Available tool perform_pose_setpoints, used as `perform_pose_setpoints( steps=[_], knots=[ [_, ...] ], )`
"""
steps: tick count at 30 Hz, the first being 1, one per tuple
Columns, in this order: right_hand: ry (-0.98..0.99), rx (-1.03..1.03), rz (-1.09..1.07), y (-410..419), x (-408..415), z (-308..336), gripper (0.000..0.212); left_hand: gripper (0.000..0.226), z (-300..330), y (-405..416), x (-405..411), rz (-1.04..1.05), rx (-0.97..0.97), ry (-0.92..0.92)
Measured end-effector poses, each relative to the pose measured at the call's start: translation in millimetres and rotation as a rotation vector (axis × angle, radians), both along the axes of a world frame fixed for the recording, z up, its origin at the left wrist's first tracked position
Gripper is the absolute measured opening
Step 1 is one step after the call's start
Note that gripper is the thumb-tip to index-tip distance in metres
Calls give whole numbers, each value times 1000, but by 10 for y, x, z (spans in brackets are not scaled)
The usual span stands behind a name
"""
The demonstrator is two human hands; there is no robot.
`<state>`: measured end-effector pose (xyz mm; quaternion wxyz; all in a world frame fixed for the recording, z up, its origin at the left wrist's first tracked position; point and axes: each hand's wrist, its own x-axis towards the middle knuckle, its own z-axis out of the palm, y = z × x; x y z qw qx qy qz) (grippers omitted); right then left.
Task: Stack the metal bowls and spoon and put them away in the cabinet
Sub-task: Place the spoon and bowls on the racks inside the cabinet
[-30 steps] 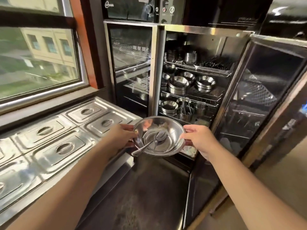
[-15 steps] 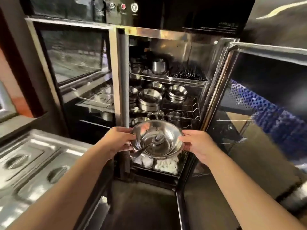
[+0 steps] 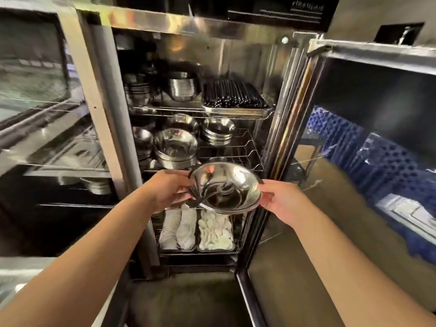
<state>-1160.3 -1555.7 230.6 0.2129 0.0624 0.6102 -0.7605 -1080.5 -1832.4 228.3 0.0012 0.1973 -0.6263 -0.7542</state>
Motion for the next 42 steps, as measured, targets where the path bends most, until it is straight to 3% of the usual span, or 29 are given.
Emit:
perform_pose_setpoints(
  steps=[4, 8, 12, 16, 27, 34, 42],
  knots=[
    [-40, -26, 8, -63, -500, -142, 26, 21, -114, -53, -492, -63, -11, -42],
    [-32, -19, -42, -212, -1147, -253, 23, 37, -181, -94, -1054, -36, 1, -86],
    [-4, 134, -74, -486, -1758, -321, 30, 42, -237, -164, -1585, 67, 18, -104],
    [68, 352, -71, -731, -2238, -364, 38, 33, -362, -172, -2022, 158, 37, -128],
    [186, 654, -82, -909, -2851, -641, 31, 18, -741, -209, -2742, 152, 87, -230],
    [148, 721, -243, -999, -3166, -832, 25, 26, -886, -258, -3056, 72, 140, -237],
    [129, 738, -206, -994, -3404, -1041, 32, 35, -1047, -271, -3340, 51, 66, -226]
  ],
)
